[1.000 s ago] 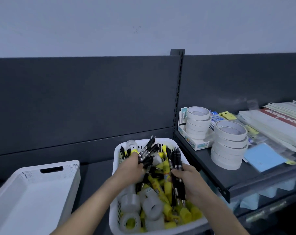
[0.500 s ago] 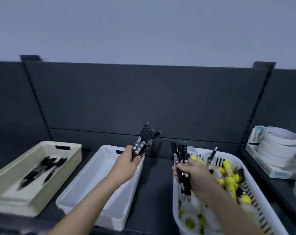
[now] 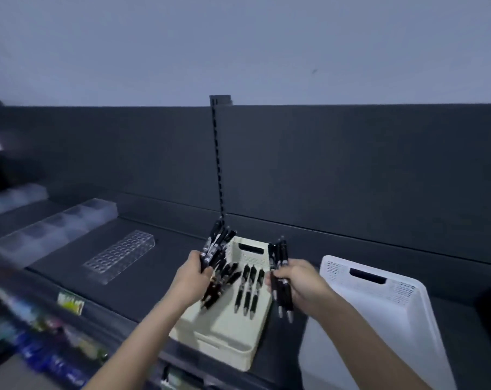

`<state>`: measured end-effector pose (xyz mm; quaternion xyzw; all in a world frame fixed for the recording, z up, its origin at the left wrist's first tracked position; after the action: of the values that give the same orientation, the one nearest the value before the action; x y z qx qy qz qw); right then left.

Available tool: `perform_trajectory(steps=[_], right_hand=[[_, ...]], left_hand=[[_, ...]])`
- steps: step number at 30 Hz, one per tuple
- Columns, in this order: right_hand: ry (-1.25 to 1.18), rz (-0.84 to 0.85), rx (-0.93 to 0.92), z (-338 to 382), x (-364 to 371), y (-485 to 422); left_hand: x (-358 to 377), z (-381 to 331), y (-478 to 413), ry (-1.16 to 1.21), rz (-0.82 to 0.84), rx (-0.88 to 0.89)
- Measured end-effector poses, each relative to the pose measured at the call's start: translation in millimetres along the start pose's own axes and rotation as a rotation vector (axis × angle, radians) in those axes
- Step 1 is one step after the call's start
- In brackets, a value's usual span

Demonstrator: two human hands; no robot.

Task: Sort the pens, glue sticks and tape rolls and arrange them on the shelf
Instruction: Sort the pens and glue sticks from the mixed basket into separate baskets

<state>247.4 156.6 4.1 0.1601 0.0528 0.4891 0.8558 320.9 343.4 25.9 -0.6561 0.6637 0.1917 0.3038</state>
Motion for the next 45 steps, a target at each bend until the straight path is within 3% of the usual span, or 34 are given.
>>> perform_trajectory(steps=[5,11,15,21,25,33,45], right_hand=[[0.139,-0.125,0.109,-32.0,56.5,-40.3],[0.446,-0.242,0.096,-40.6,61.6,-52.9],[0.652,-0.228,-0.083,-30.6,61.8,-53.8],[1.123,-0.243,-0.568,-11.9,47.3,-18.1],[1.316,-0.333,-0.617,-4.3,9.6,8.1],[1.347,-0.512,-0.448,-1.4,-83.5,50.3],[1.271,-0.727,-0.382,-5.3,-261.2,142.2]], left_hand=[[30.7,27.8,-26.5,-0.13,0.115,-0.009],[62.5,45.7,-42.0,-0.2,0.208,-0.111],[67.4,42.5,-39.7,-0.367,0.306,0.002],[59.7,12.4,-35.8,-0.502,0.183,0.354],[74.0,-7.5,-22.8,-0.45,0.244,0.482],[112.2,-64.4,22.5,-0.366,0.343,0.632],[190.8,-187.4,148.4,-0.233,0.433,0.828]])
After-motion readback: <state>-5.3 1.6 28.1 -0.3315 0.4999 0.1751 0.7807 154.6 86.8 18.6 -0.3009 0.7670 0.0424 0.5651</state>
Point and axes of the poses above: each hand's wrist, its own y-axis away from the middle knuckle, its own x-axis out of the palm, z = x × y, the point moved 6 cm from there along -y, towards the middle knuckle, and after that the axes turned 14 degrees about -z, right-handed, at the moved point
